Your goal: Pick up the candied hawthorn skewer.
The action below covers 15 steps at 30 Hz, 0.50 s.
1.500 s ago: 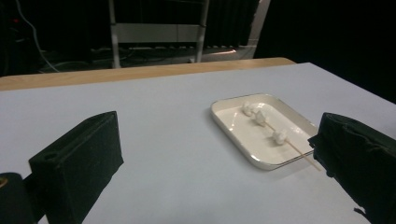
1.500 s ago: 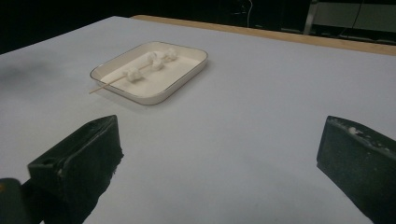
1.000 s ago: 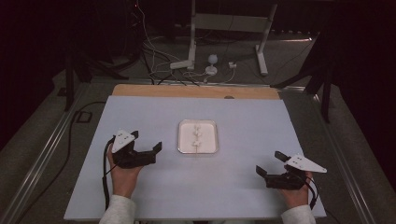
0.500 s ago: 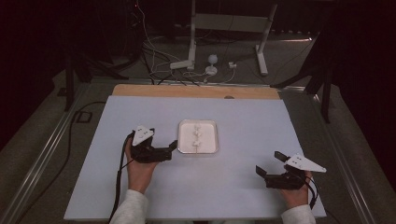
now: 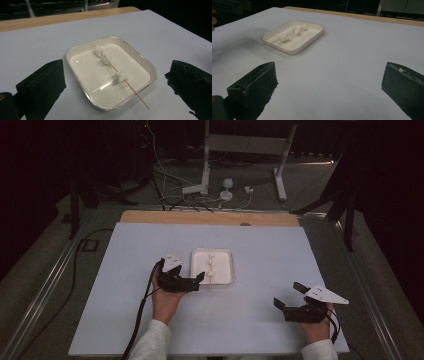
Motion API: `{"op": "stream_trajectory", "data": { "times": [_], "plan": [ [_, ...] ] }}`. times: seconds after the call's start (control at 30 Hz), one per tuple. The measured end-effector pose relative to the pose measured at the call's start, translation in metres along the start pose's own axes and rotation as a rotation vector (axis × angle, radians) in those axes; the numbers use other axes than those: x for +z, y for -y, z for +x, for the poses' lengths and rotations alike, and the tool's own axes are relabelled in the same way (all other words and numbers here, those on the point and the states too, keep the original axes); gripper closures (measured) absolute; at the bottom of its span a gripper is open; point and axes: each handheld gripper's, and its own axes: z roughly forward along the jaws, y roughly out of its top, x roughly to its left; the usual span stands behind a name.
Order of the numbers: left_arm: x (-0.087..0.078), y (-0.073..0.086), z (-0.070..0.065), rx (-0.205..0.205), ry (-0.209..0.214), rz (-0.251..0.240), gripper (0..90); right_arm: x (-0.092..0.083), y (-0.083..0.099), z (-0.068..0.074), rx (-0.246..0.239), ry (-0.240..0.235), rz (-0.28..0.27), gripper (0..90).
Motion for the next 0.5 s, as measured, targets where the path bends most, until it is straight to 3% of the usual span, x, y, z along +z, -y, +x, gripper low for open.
{"op": "stream_trajectory", "data": {
  "times": [0.4, 0.5],
  "plan": [
    [0.042, 0.003, -0.016, -0.011, 0.021, 0.109, 2.3, 0.0, 0.0, -0.001, 0.002, 0.0, 0.0, 0.0],
    [0.052, 0.005, -0.02, 0.006, 0.005, 0.154, 9.1, 0.0, 0.0, -0.001, 0.004, -0.001, -0.002, 0.0]
  ]
}}
